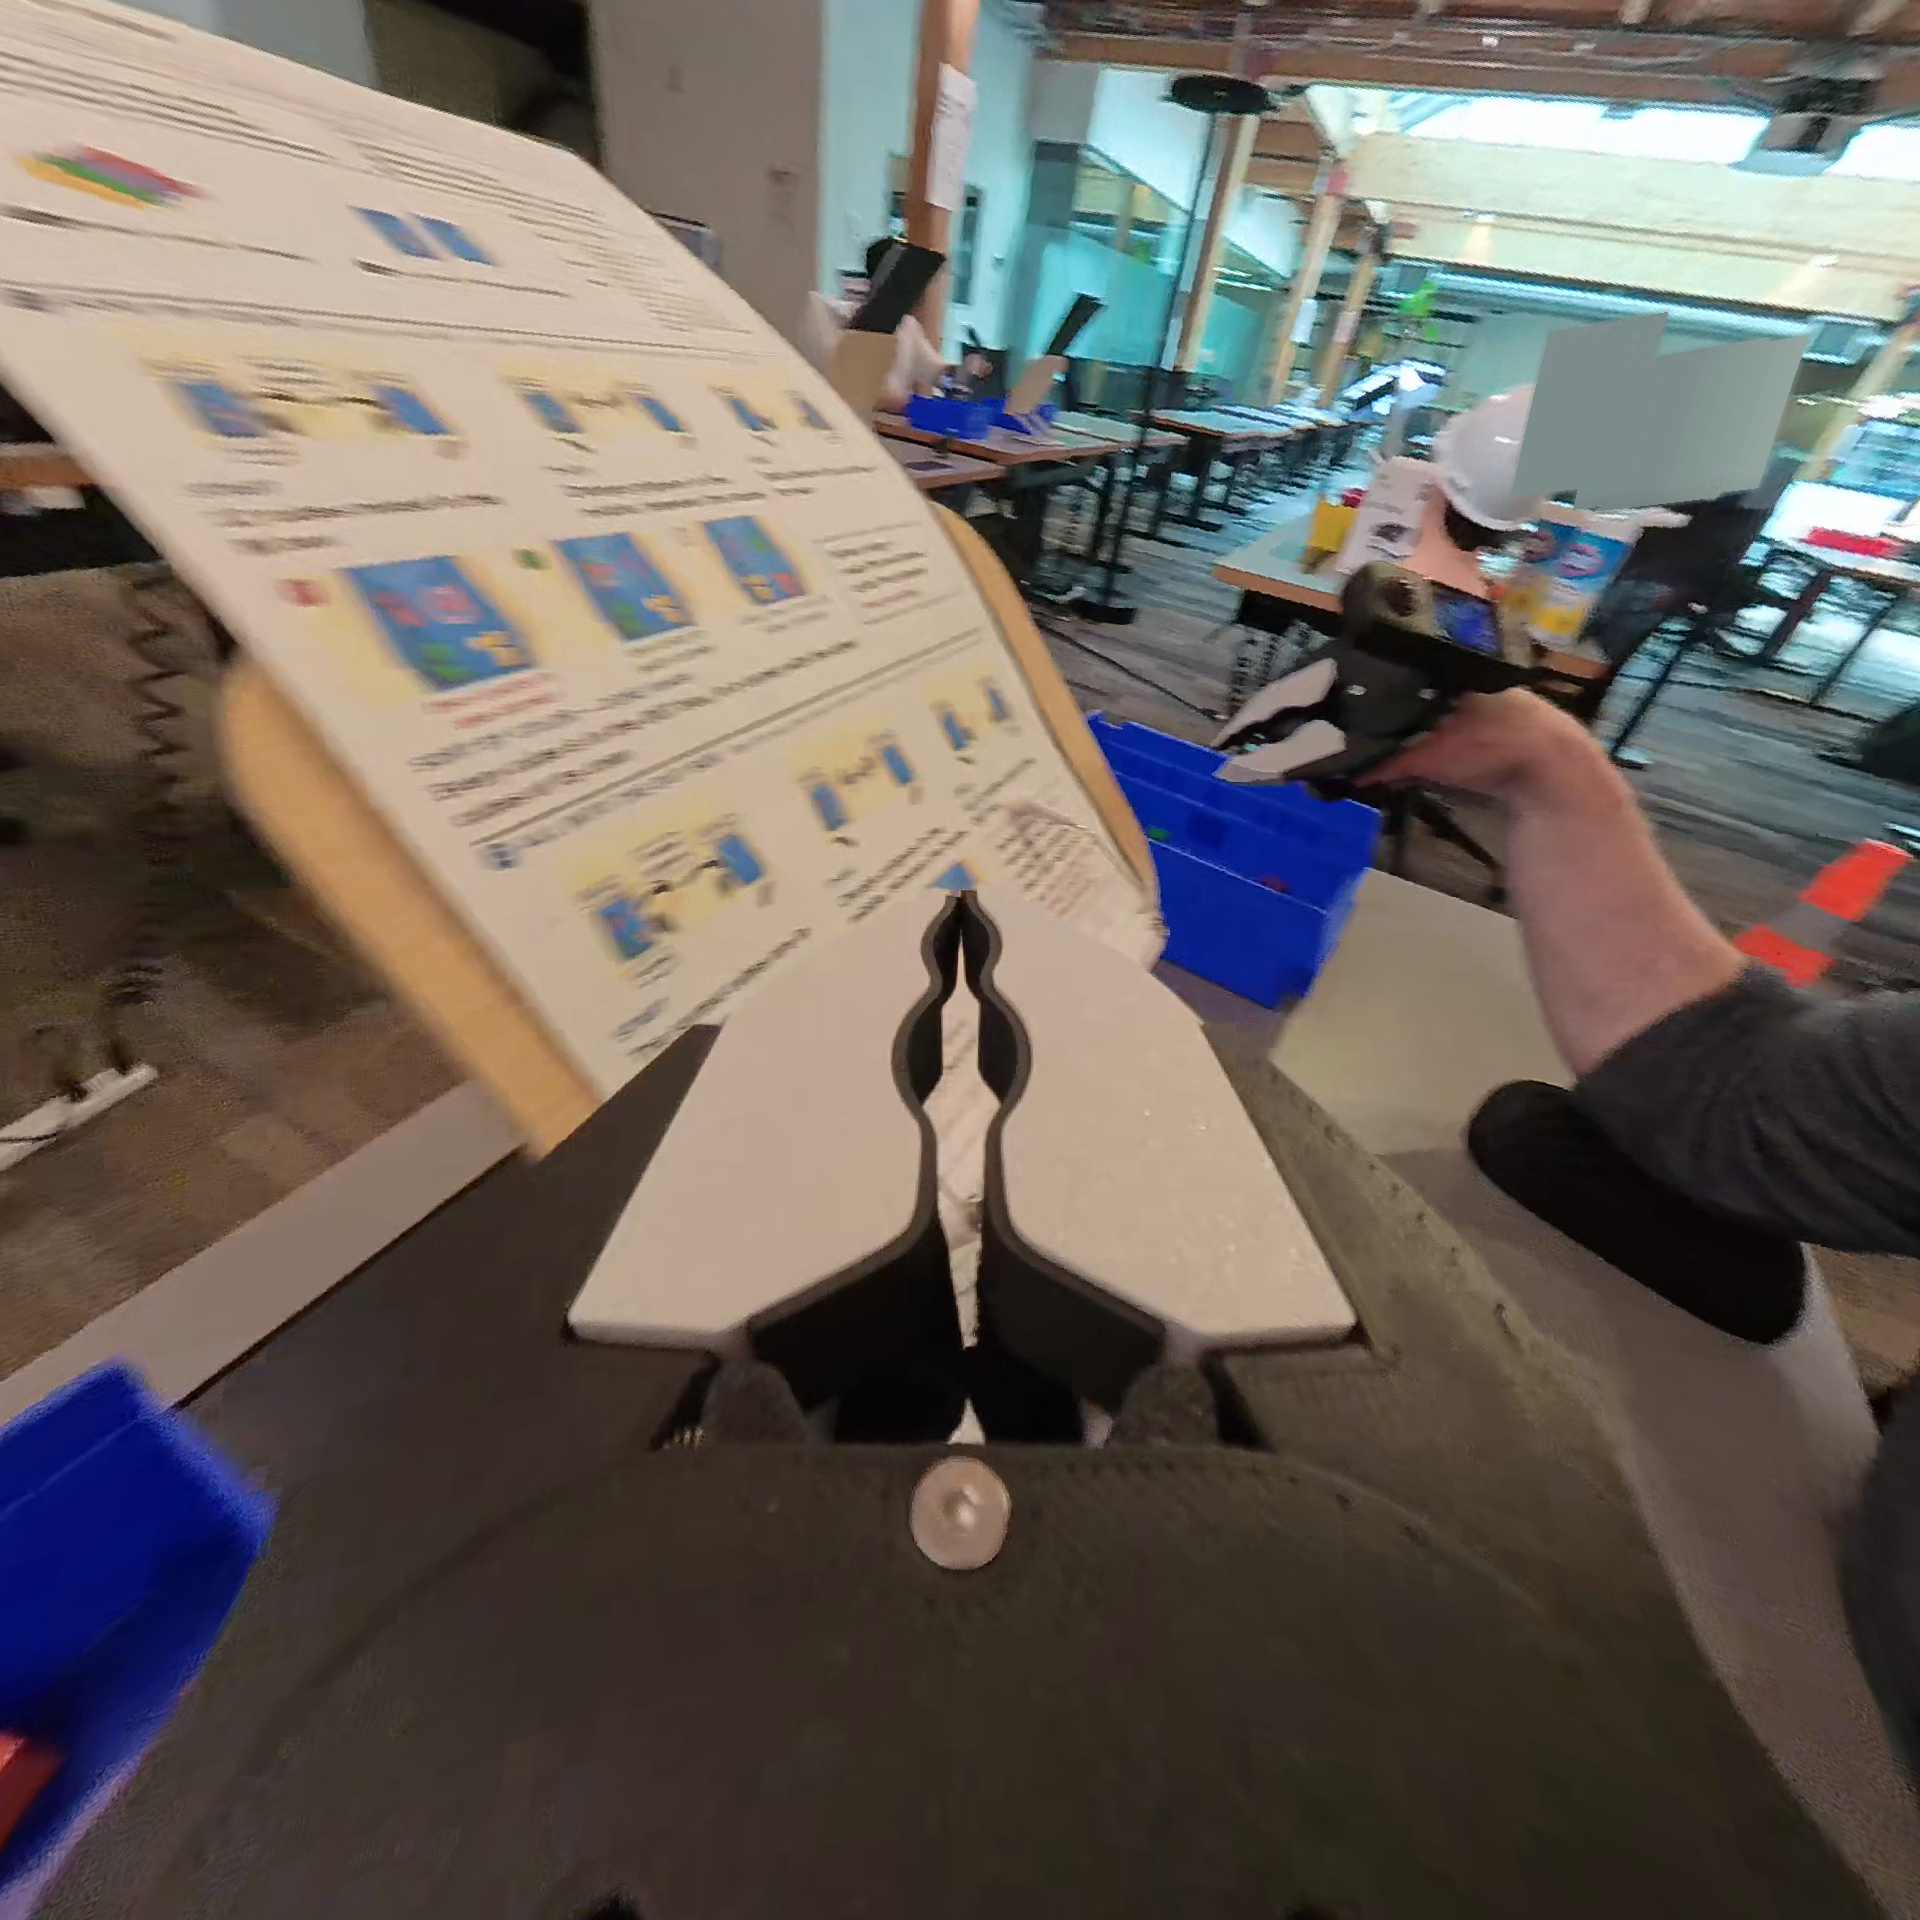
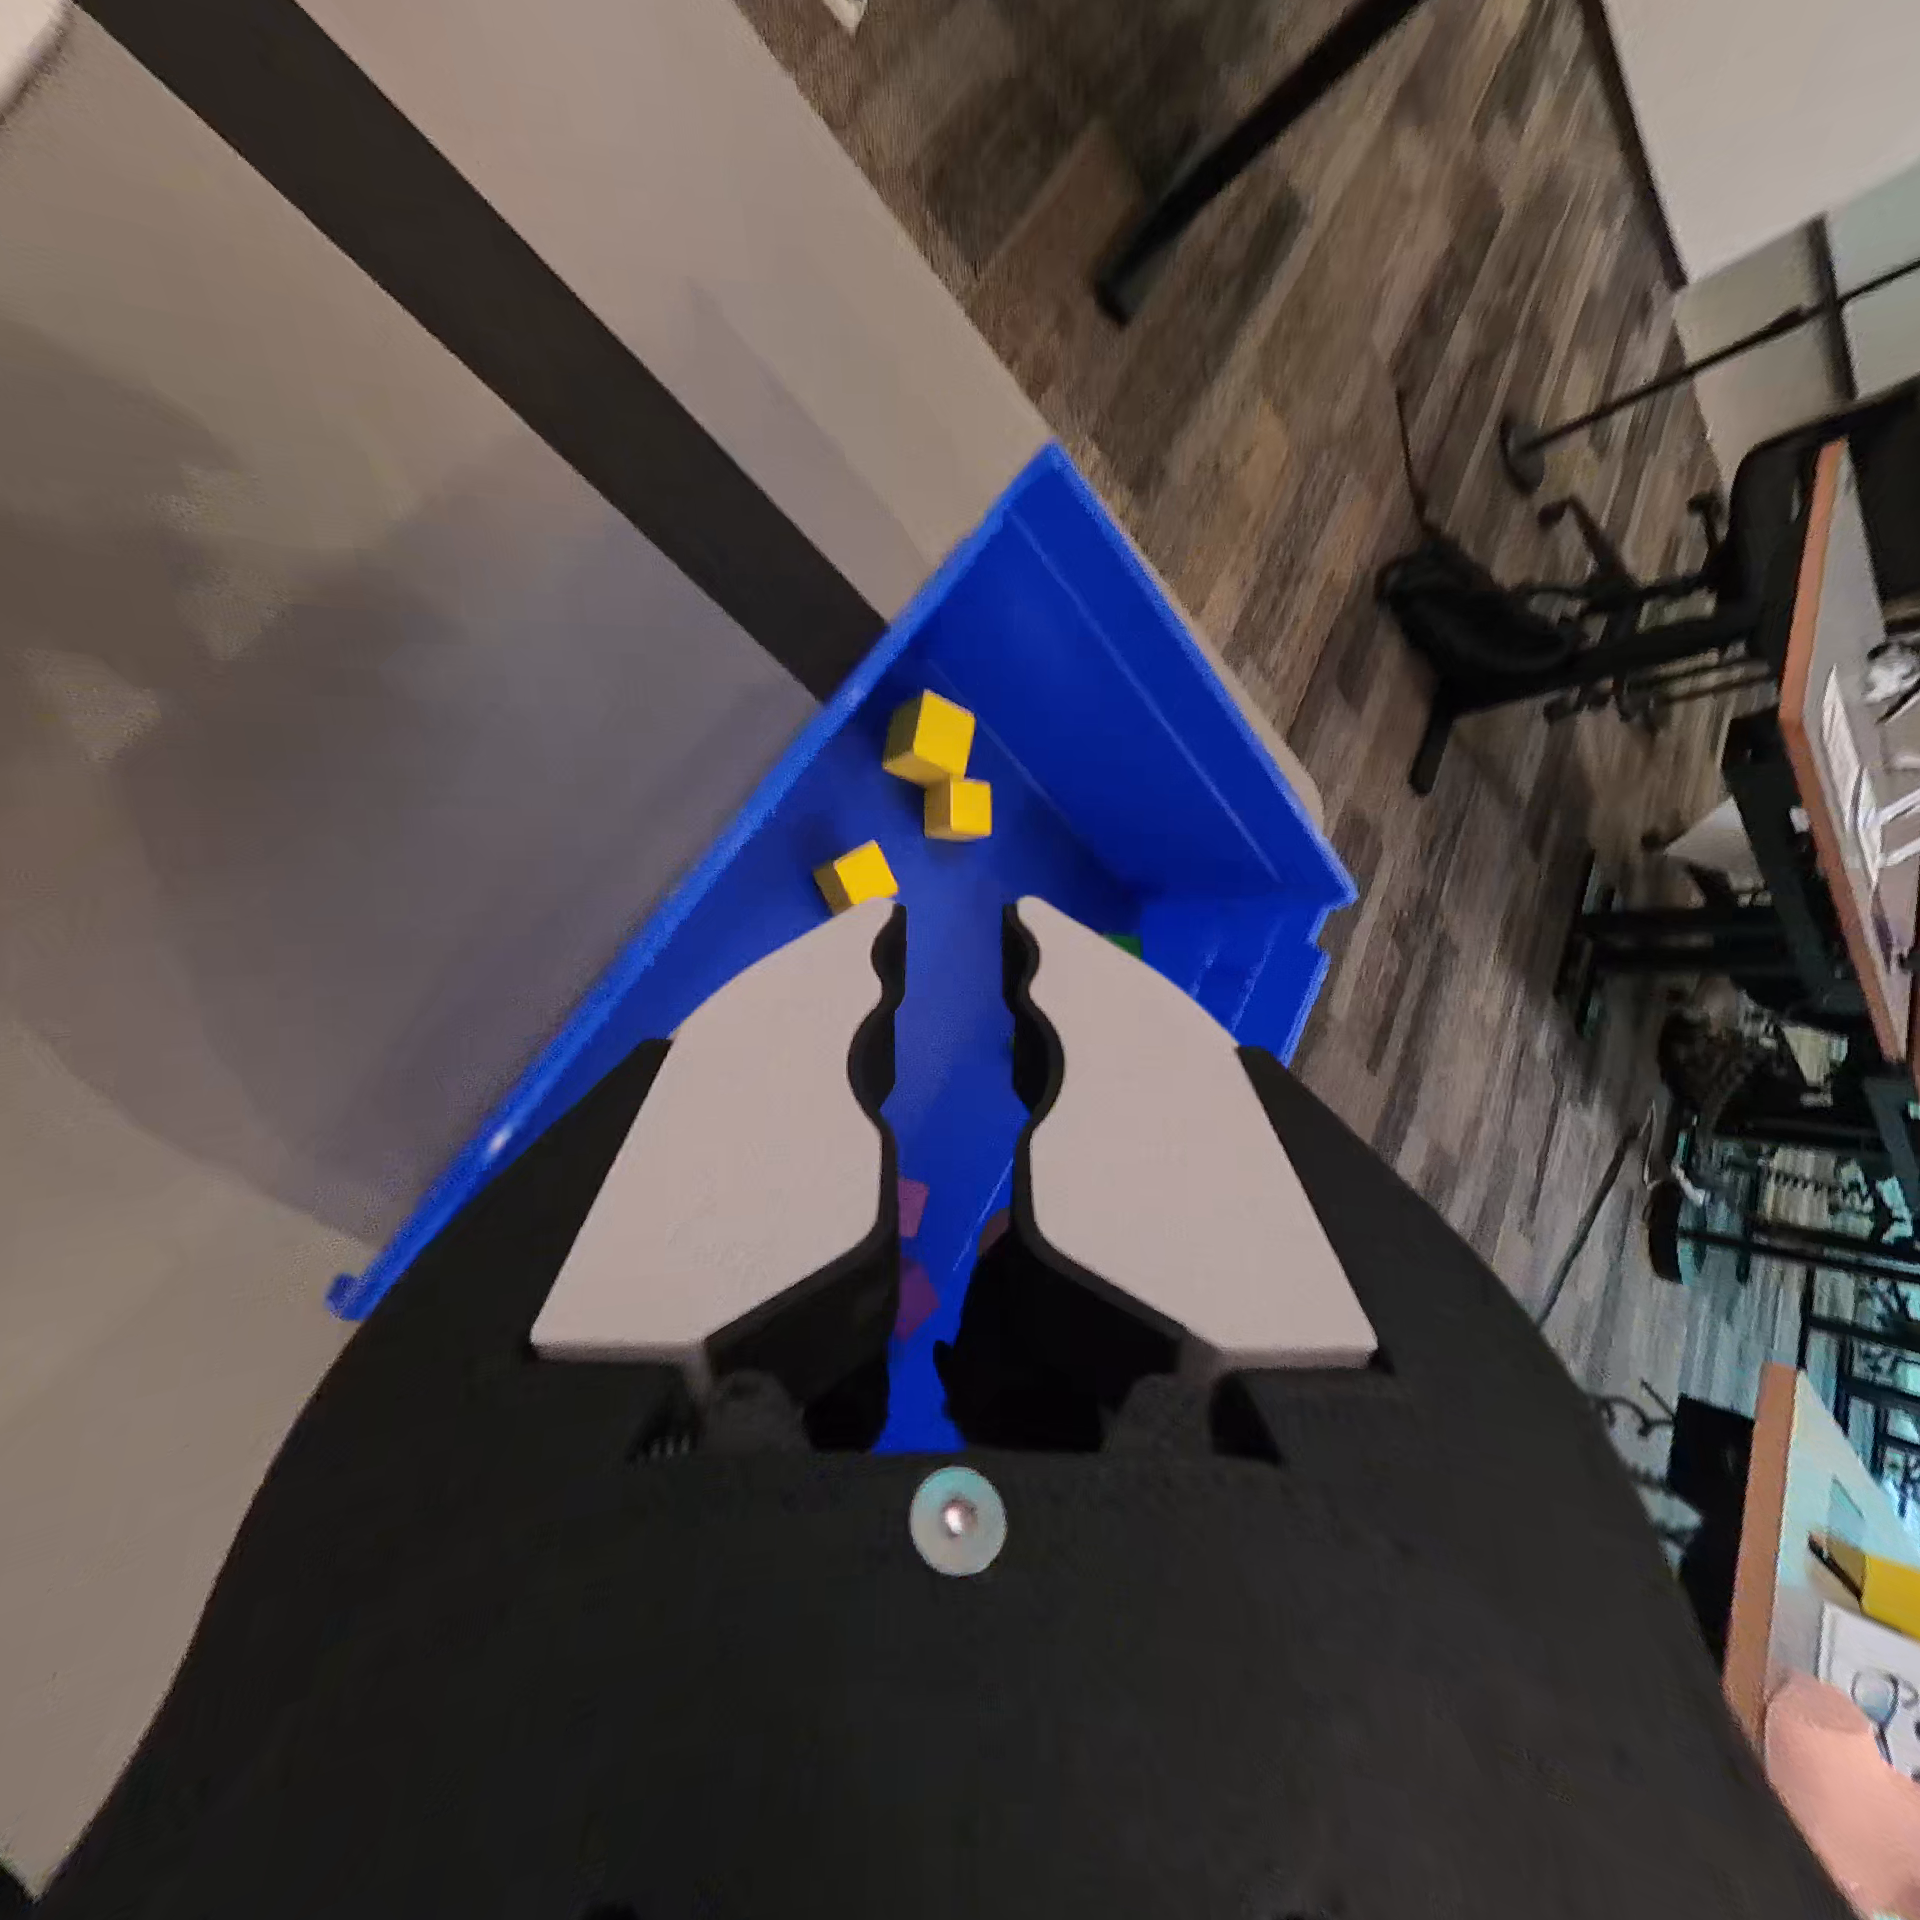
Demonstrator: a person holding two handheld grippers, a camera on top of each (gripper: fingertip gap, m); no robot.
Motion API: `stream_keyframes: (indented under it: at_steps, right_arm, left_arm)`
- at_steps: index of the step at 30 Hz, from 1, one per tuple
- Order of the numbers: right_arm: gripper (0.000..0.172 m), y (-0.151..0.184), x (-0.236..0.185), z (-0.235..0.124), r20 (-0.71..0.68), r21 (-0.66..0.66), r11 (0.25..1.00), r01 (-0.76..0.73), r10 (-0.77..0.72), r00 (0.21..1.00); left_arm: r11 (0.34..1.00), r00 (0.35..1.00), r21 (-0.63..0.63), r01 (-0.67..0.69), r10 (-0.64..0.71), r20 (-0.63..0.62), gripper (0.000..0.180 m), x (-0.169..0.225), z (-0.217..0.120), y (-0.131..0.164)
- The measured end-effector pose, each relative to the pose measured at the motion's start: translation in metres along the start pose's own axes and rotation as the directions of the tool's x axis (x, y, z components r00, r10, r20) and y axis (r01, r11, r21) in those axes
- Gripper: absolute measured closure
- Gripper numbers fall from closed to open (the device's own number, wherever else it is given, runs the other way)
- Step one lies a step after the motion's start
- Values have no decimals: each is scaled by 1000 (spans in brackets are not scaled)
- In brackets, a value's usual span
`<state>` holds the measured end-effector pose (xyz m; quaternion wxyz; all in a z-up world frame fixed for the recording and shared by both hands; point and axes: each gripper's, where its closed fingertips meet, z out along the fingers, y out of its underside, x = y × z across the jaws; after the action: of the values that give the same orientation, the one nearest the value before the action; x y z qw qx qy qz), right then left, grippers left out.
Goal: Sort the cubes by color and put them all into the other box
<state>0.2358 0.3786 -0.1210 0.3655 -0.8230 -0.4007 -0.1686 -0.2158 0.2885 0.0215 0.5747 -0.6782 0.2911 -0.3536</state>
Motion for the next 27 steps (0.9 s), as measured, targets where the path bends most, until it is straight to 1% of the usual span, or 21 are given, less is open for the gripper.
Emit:
stream_keyframes:
  at_steps: [3, 7, 10, 11, 13, 16, 19, 21, 23, 27]
  right_arm:
    - [155, -19, -5, -5, -10, 60, 998, 14, -13, 1000]
    - [155, -31, -8, -9, -28, 91, 996, 19, -16, 999]
    - [155, -39, -9, -11, -35, 118, 993, 15, -11, 999]
    - [155, -41, -10, -11, -39, 124, 992, 15, -11, 999]
    - [156, -45, -12, -10, -41, 129, 991, 20, -15, 999]
    - [155, -46, -16, -5, -40, 118, 992, 32, -27, 999]
    - [156, -49, -19, 0, -47, 111, 993, 46, -41, 998]
    - [156, -53, -25, 2, -37, 117, 992, 56, -52, 998]
    - [156, -56, -31, 6, -32, 113, 991, 69, -66, 997]
    - [156, -60, -39, 10, -25, 108, 990, 94, -92, 995]
  left_arm:
    - [999, 996, 30, 15, -18, 85, 180, -28, -25, -4]
    - [996, 983, -37, 79, -72, 169, 180, -63, -40, 15]
    - [983, 948, -142, 120, -71, 310, 180, -99, -49, 43]
    - [975, 941, -183, 129, -62, 333, 180, -108, -50, 54]
    - [951, 933, -266, 160, -58, 354, 180, -122, -52, 78]
    - [898, 912, -380, 223, -55, 407, 172, -145, -58, 114]
    - [864, 896, -456, 213, 13, 443, 165, -164, -65, 137]
    - [849, 879, -484, 211, 52, 474, 164, -178, -72, 149]
    - [852, 861, -484, 197, 85, 501, 163, -192, -78, 157]
    - [848, 838, -474, 239, 66, 541, 161, -213, -84, 178]
